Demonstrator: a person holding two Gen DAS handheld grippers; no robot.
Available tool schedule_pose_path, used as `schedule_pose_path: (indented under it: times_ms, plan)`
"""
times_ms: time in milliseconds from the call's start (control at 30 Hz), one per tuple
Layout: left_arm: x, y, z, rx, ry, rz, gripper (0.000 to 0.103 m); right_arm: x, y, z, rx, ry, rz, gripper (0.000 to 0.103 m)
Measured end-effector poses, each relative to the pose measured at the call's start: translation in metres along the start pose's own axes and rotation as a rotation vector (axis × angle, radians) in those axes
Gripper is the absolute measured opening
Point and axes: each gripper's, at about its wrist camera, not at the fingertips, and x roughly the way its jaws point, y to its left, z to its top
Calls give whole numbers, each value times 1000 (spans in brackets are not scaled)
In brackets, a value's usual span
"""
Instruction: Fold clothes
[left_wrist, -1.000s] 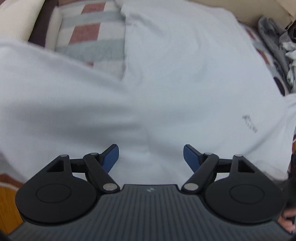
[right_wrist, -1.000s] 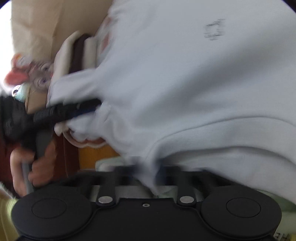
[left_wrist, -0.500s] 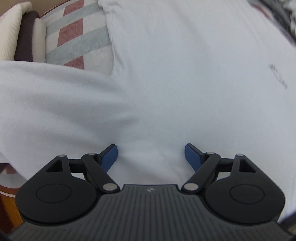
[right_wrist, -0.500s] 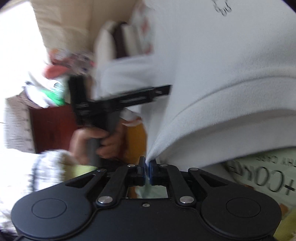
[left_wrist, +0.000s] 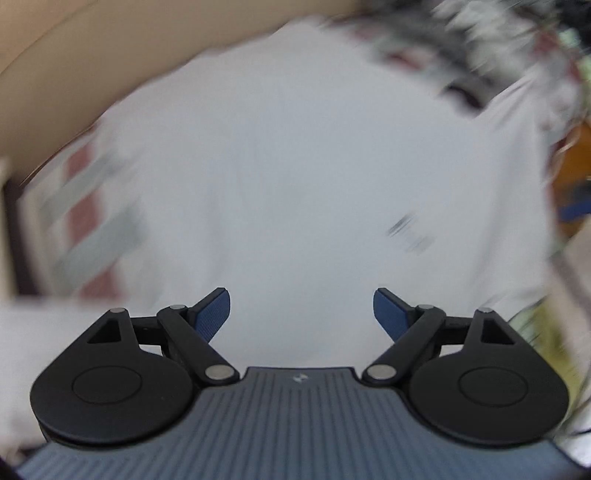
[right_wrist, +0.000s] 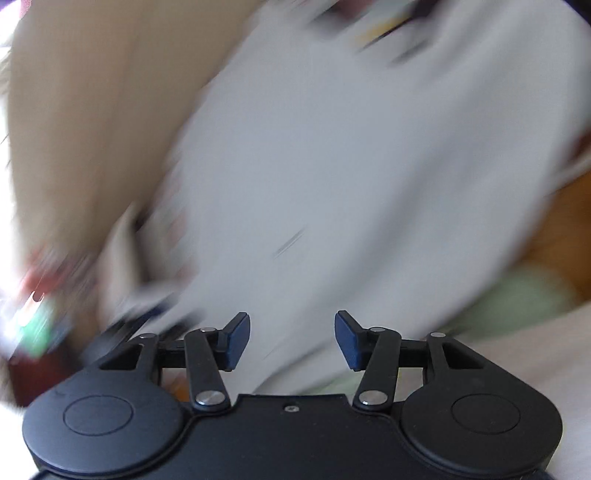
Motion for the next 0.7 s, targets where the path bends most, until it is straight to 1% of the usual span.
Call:
schedule_pose_path:
  times_ms: [33,67,100,133,167,200,233,267,333,400,433,467,533,567,600,667,700]
  plan:
    - [9,-7,7,-3,-3,-47,83,-11,-12,13,36,-57,-96,58]
    - [18,-14,15,-7,-5,-94,82,-17,-22,24,46,-101,-174,59]
    - [31,-23,20,-7,19,-137,80,-20,-33,33,89,-136,-261,61]
    - [43,-32,23,6,42,-159,77,-22,-46,38,176,-159,-307,62]
    - [56,-41,26,18,65,-180,77,-22,-60,40,276,-199,-266,63]
    - [63,-50,27,32,69,-179,77,-23,-75,41,377,-238,-225,62]
    - [69,-60,28,43,72,-172,76,-20,-83,45,426,-243,-205,62]
    - [72,-71,26,49,79,-160,76,-17,-86,48,449,-236,-227,62]
    - [79,-81,26,67,86,-133,76,-7,-83,49,429,-237,-265,62]
    - [79,-88,25,80,92,-107,76,5,-90,47,399,-224,-259,63]
    - [81,-87,24,83,97,-95,76,12,-90,47,381,-221,-258,64]
    - [83,-86,23,86,102,-82,76,19,-90,47,363,-219,-257,69]
    - [87,-82,22,86,118,-63,76,27,-80,47,319,-224,-304,67]
    - [88,-78,20,81,137,-68,76,31,-75,47,287,-226,-324,49]
    - [90,-75,18,77,155,-74,76,30,-71,45,242,-261,-289,5]
    - [91,-66,14,33,181,-80,76,30,-57,47,139,-279,-272,5]
    - [92,-63,11,16,203,-93,76,28,-48,46,80,-295,-301,5]
